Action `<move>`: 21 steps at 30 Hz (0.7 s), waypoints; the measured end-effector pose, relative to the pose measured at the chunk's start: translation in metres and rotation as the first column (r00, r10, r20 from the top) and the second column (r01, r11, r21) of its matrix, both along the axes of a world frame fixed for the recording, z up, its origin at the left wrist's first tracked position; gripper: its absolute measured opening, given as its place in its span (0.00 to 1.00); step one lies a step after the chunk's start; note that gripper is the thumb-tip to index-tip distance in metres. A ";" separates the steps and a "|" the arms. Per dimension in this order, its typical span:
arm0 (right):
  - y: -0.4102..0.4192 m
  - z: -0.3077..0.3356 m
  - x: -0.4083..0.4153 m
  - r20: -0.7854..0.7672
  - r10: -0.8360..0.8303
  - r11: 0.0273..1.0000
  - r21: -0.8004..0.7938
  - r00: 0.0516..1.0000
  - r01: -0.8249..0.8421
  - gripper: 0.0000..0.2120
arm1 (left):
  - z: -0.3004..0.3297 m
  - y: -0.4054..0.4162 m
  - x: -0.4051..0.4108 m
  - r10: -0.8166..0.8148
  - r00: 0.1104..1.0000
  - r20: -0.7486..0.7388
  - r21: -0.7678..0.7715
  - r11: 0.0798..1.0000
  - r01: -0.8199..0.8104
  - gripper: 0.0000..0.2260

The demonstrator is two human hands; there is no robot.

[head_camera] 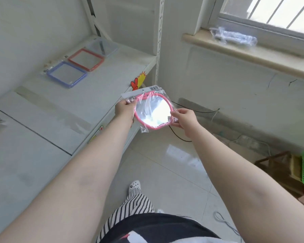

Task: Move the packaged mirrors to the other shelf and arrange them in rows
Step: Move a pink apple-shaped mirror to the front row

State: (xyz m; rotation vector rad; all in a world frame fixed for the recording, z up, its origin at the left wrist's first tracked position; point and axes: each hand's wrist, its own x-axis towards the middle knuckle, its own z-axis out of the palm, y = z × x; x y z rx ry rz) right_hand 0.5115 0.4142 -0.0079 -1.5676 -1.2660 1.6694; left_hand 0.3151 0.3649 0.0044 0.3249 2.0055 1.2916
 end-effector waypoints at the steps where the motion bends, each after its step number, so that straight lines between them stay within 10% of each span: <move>1: 0.005 -0.001 0.000 0.003 -0.005 1.000 0.012 1.000 0.004 0.04 | -0.004 0.008 0.001 0.004 1.000 0.001 -0.010 1.000 -0.004 0.10; 21: 0.197 -0.004 -0.091 0.151 -0.030 0.997 0.073 0.988 0.019 0.06 | -0.010 0.200 -0.087 0.019 1.000 0.015 -0.052 0.998 -0.018 0.04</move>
